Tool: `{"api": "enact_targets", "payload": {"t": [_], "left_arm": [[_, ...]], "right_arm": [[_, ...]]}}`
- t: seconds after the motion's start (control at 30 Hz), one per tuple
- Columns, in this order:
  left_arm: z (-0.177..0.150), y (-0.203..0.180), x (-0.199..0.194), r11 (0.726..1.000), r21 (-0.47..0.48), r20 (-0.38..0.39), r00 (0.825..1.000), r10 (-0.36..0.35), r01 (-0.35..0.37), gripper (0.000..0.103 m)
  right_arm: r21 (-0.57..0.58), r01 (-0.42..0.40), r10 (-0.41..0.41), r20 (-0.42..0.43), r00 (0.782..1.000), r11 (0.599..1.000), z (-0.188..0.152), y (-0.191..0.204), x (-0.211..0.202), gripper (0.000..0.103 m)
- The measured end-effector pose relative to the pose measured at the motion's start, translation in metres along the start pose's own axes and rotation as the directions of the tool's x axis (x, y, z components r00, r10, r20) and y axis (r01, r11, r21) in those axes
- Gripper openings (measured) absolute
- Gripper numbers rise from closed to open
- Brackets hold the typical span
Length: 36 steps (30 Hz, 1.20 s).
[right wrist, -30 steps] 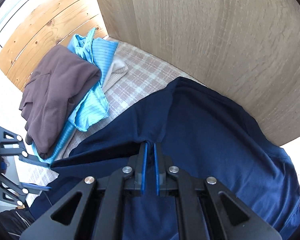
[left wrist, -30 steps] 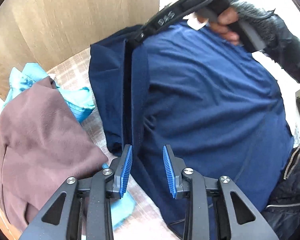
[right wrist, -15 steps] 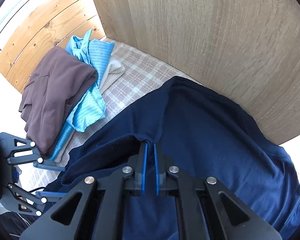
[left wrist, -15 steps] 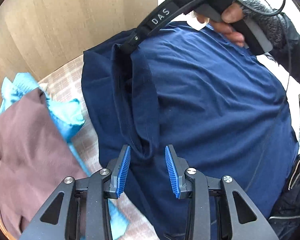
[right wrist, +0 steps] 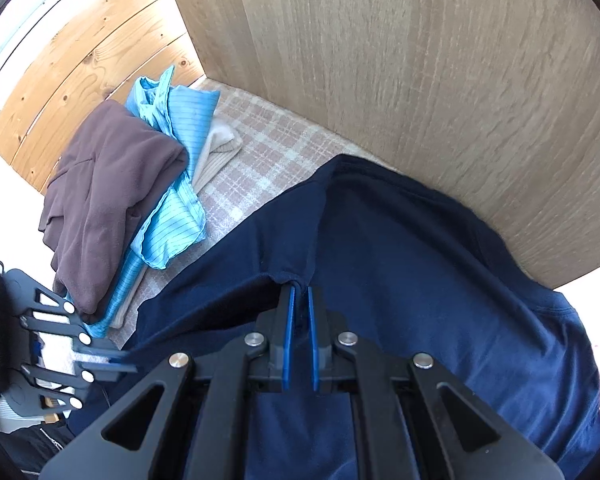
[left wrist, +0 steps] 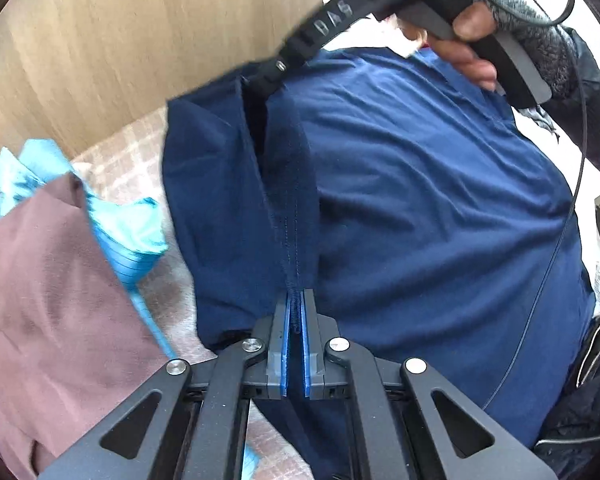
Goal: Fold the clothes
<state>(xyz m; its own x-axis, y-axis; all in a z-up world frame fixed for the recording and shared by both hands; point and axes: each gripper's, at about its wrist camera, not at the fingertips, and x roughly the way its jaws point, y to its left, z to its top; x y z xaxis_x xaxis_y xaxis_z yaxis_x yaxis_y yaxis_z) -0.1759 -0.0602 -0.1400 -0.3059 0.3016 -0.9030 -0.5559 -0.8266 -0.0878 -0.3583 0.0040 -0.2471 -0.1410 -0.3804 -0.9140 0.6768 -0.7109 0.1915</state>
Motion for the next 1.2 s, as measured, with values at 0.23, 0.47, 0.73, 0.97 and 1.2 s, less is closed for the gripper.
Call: {"api": "enact_targets", "payload": {"t": [0.23,0.47,0.73,0.97,1.2], "left_arm": [[-0.005,0.049,-0.072,0.985,-0.16,0.151,0.985,0.084,-0.06,0.004],[-0.018,0.071,-0.096,0.97,-0.226,0.181,0.975,0.133,-0.09,0.004],[-0.03,0.077,-0.082,0.967,-0.244,0.16,0.98,0.117,-0.075,0.004],[-0.038,0.082,-0.072,0.965,-0.254,0.149,0.984,0.102,-0.061,0.004],[-0.044,0.087,-0.07,0.962,-0.269,0.159,0.983,0.094,-0.049,0.004]], "right_arm": [[-0.085,-0.009,0.021,0.146,0.989,0.996,0.062,0.031,-0.041,0.007],[-0.246,-0.038,0.087,0.191,0.978,0.968,0.131,0.102,-0.033,0.007],[-0.278,-0.045,0.103,0.2,0.974,0.959,0.161,0.137,-0.008,0.007],[-0.308,-0.088,0.137,0.141,0.98,0.947,0.156,0.138,-0.007,0.007],[-0.237,-0.122,0.11,-0.063,0.992,0.964,0.123,0.097,0.033,0.011]]}}
